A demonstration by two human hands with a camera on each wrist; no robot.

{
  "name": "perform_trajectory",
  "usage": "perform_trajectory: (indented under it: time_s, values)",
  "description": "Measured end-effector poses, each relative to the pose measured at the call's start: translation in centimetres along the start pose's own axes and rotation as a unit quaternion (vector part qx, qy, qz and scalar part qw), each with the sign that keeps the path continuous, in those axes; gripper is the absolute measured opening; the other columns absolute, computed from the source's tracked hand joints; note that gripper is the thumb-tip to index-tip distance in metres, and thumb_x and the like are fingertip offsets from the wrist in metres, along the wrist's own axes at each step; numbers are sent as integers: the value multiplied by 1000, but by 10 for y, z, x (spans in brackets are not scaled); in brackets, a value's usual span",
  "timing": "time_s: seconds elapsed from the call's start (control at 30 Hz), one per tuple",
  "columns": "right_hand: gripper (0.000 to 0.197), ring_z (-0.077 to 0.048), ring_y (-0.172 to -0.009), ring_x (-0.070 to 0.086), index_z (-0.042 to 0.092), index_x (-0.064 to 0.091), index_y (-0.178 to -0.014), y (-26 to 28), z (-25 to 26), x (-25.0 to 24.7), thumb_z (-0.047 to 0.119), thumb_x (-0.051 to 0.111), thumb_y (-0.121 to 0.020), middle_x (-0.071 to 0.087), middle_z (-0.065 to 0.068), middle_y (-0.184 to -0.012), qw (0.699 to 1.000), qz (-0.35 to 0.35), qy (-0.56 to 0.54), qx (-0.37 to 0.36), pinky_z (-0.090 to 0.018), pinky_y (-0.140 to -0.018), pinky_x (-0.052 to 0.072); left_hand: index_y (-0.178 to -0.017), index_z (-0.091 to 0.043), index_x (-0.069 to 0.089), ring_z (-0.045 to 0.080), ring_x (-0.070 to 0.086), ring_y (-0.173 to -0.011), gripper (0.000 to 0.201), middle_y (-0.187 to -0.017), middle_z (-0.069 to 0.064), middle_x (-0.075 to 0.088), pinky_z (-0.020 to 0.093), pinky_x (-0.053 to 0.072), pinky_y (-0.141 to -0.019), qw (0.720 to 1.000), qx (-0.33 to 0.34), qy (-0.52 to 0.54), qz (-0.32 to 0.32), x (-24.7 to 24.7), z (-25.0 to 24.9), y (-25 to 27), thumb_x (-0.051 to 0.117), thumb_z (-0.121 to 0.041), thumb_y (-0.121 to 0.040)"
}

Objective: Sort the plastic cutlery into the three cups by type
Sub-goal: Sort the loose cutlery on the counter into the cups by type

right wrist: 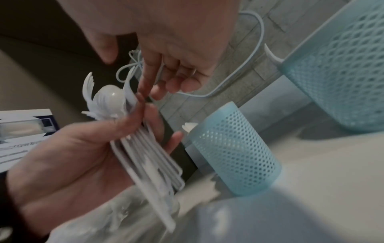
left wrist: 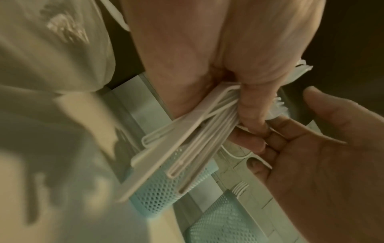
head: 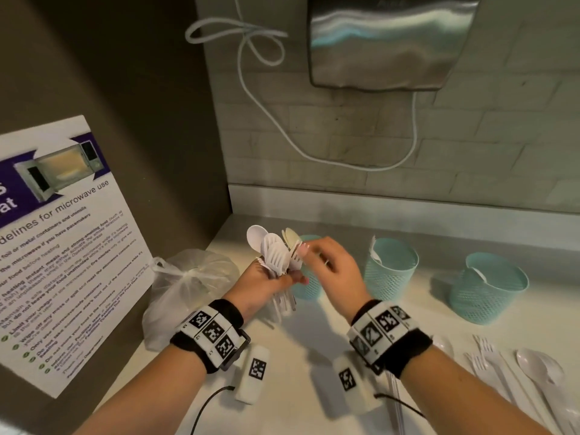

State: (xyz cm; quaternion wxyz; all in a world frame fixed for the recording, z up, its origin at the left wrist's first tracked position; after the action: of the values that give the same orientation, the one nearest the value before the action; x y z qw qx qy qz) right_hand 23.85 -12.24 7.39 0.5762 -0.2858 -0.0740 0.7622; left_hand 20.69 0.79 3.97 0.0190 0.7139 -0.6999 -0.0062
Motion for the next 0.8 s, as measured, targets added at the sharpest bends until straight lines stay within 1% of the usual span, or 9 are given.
perform_trajectory:
  time_s: [0.07,0.13,0.2,0.27,0.33,0.43,0.6,0.7,0.8]
  values:
    - [21,-12,-82,56,21,66,-92,10,0,3,39,61,-83,63,4,-89,1000,-11,1,-19,-22,-69,42,-106,-14,63,9,70,-90,32,-96,0,73,19,54,-77,1000,3,12,0,2,-1,1,58,10,-86]
    - [14,-7,-79,53,23,64,-92,15,3,1,32,64,-81,63,5,-91,999,-25,6,-35,-19,-69,38,-103,-15,64,7,70,-86,32,-94,-1,72,17,54,-72,1000,7,-1,4,5,-3,3,60,11,-84]
    - [17,-3,-82,51,25,65,-96,18,9,-1,23,65,-79,62,8,-93,998,-23,13,-55,-18,-73,36,-101,-14,65,14,68,-90,33,-98,4,71,25,56,-79,999,16,-29,0,5,-4,4,65,11,-80]
    - [27,-3,-86,51,27,66,-104,19,15,0,18,63,-79,59,13,-93,998,3,19,-62,-17,-75,36,-105,-6,64,24,65,-96,35,-105,15,69,37,53,-89,999,28,-43,-15,2,-5,4,67,14,-76]
    - [34,-8,-86,51,33,66,-111,21,20,4,21,60,-79,52,15,-89,997,29,39,-67,-18,-73,38,-108,1,63,29,64,-98,36,-107,21,67,40,51,-90,998,35,-43,-25,-1,-5,3,68,15,-75]
    - [42,-13,-82,50,37,63,-117,22,24,8,26,57,-77,46,10,-88,995,45,44,-80,-21,-73,43,-96,-7,65,21,65,-87,30,-92,9,69,28,54,-78,997,40,-54,-29,-5,-7,4,67,14,-75]
    - [41,-7,-80,50,28,63,-122,23,20,6,24,70,-81,45,11,-89,996,18,41,-76,-12,-74,42,-99,-8,66,14,67,-88,30,-96,9,70,23,55,-77,997,55,-62,-3,-5,-12,7,67,11,-76]
    - [28,-9,-83,52,29,70,-112,24,15,1,30,69,-85,52,5,-91,998,-3,17,-55,-20,-72,45,-93,-14,68,8,68,-87,28,-91,1,73,19,54,-76,998,51,-23,1,-5,-13,10,67,8,-78]
    - [19,-12,-95,51,31,71,-102,24,19,-7,39,57,-91,55,6,-94,996,-45,36,-64,-19,-79,42,-103,-11,69,19,67,-101,30,-104,8,73,29,53,-88,999,37,30,8,-4,-11,10,66,5,-78]
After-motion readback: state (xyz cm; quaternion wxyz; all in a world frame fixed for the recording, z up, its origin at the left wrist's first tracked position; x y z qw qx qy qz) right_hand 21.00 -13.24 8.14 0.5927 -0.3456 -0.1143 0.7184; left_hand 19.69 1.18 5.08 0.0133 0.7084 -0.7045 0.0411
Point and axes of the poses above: each hand's wrist, its own y-axis away from the middle knuckle, its own x-axis out of the palm, z = x × y, the point moved 7 cm from there along -y, towards the middle knuckle
